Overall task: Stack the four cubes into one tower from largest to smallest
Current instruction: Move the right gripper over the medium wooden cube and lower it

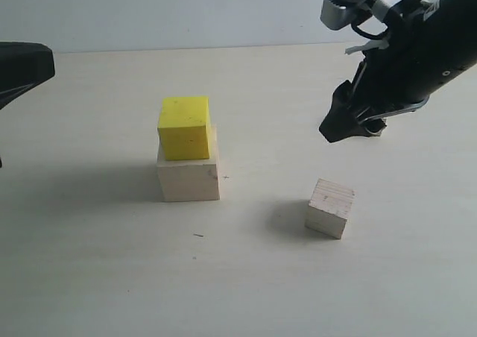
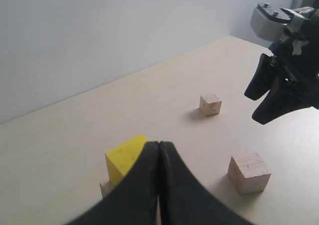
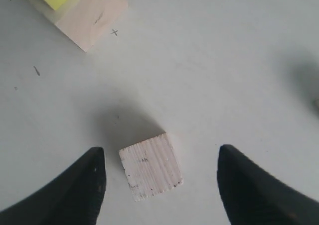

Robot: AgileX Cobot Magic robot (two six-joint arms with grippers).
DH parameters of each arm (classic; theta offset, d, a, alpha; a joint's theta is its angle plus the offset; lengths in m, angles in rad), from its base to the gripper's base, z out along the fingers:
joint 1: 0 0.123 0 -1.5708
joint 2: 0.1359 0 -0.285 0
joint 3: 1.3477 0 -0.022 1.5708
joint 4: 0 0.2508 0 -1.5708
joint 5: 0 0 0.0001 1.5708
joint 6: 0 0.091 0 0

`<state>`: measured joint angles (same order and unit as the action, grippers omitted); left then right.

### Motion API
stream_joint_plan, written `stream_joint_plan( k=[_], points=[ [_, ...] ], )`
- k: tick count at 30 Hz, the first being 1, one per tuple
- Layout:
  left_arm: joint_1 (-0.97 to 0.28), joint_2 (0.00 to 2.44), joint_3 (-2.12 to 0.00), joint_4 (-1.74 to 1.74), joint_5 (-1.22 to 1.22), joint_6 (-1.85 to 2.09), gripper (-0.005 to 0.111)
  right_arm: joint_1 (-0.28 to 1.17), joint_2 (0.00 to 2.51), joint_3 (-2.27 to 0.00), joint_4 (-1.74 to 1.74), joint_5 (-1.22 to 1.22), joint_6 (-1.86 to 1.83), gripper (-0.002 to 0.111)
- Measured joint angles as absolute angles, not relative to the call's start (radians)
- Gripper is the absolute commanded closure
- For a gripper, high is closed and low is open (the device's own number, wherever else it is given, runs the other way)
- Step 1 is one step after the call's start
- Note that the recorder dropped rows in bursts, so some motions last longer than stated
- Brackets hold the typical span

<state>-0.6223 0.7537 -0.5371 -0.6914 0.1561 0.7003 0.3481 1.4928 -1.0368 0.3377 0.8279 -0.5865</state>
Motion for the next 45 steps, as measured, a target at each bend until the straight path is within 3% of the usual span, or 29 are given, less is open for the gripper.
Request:
stream_joint_plan(
  k=[25, 45],
  points=[
    [-0.622, 0.754, -0.537, -0.690, 0.166, 0.700, 0.107, 0.348, 1.664, -1.035, 0.401, 0.896, -0.863, 0.043],
    [-0.622, 0.754, -0.537, -0.690, 0.182, 0.700, 0.107, 0.348, 1.738, -1.035, 0.337, 0.889, -0.859, 0.043]
  ],
)
